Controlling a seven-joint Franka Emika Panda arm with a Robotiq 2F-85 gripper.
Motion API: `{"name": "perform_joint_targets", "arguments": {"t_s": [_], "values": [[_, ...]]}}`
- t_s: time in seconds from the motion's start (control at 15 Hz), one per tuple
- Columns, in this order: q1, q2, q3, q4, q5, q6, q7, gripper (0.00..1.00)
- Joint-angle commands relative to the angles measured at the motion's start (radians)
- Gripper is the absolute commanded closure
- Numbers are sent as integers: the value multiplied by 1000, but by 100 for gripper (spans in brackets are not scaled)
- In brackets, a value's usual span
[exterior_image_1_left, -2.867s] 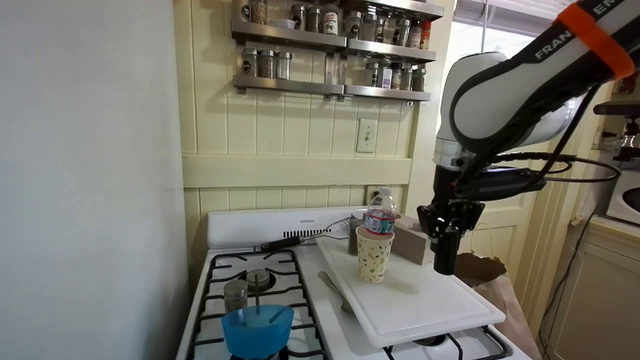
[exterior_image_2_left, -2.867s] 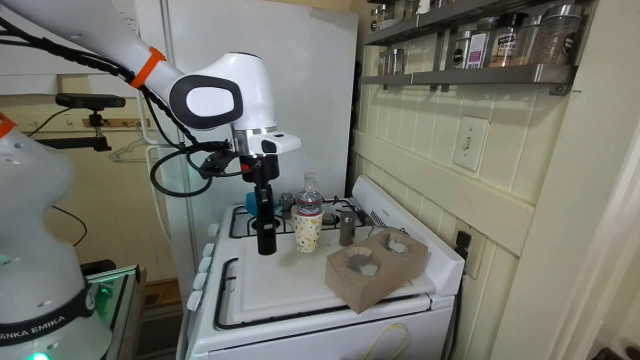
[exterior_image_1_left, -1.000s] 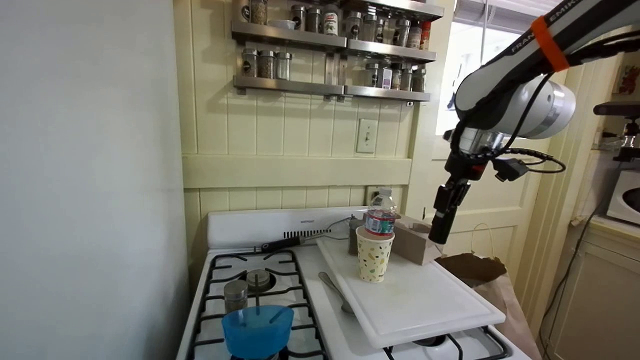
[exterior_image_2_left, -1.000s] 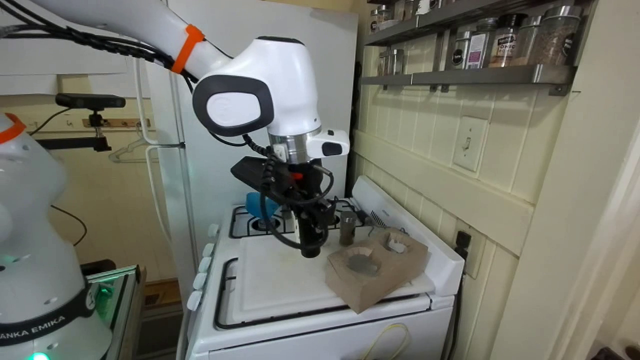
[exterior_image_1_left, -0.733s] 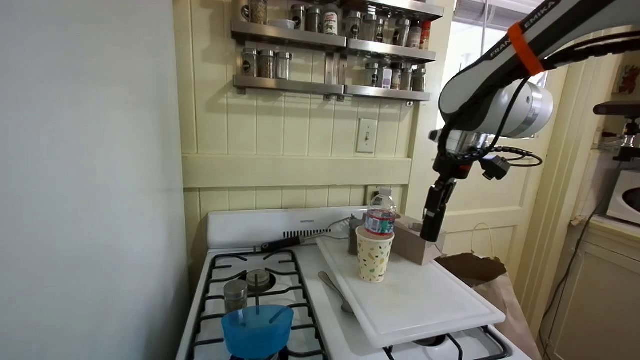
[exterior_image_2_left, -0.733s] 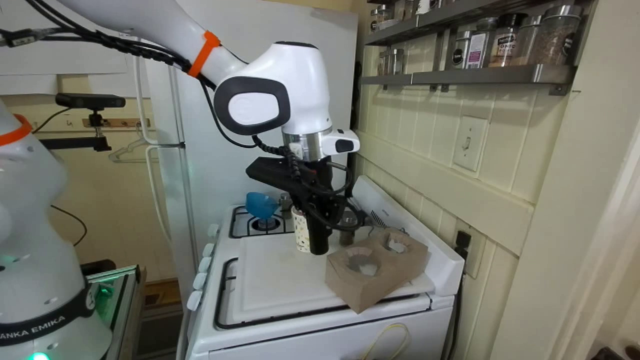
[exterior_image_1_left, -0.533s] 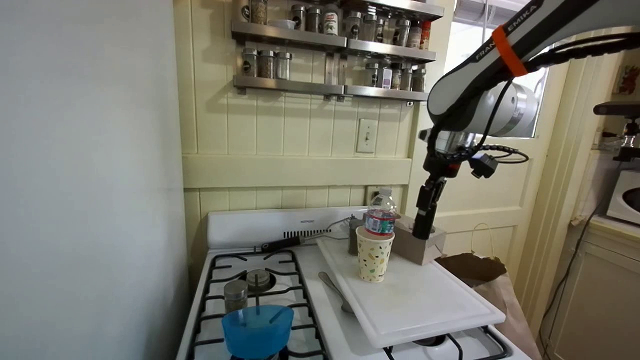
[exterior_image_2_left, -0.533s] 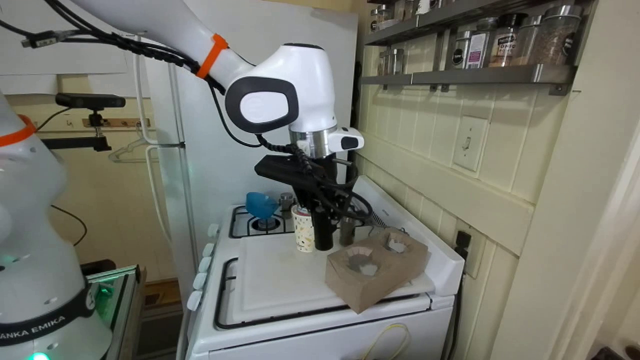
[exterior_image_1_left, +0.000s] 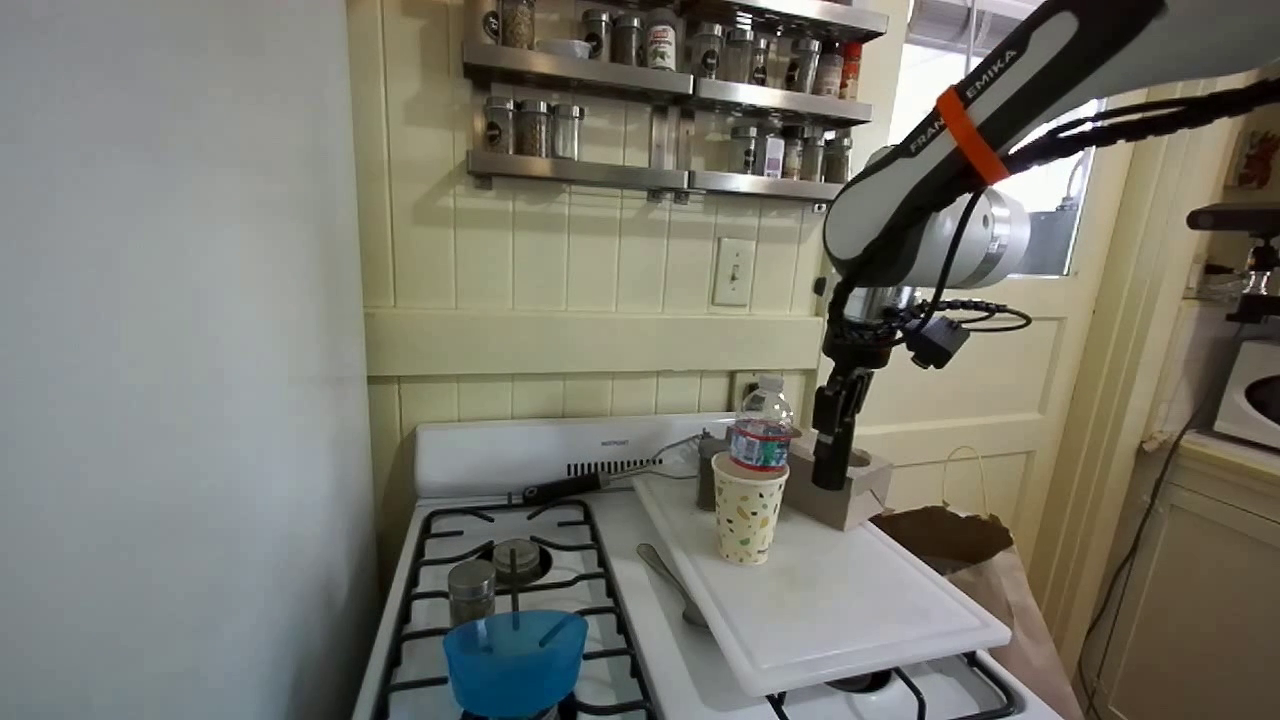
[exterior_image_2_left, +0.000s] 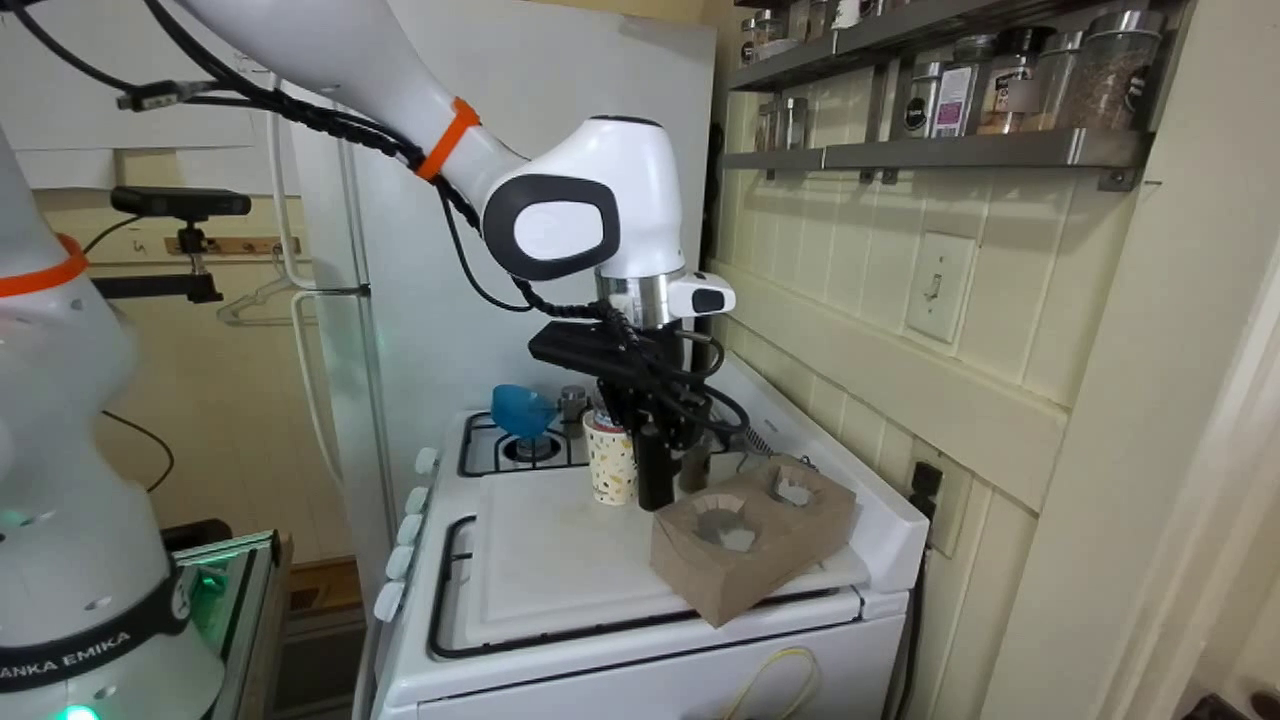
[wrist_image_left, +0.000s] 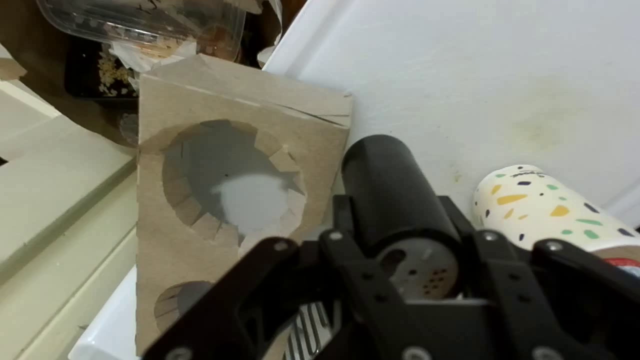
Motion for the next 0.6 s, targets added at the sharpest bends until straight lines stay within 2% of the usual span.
{"name": "perform_joint_targets", "arguments": {"t_s": [0.0,0.53], "values": [[-27,12,43,-8,-62,13,166,82],[-28,14,66,-26,-43,14,262,82]]}}
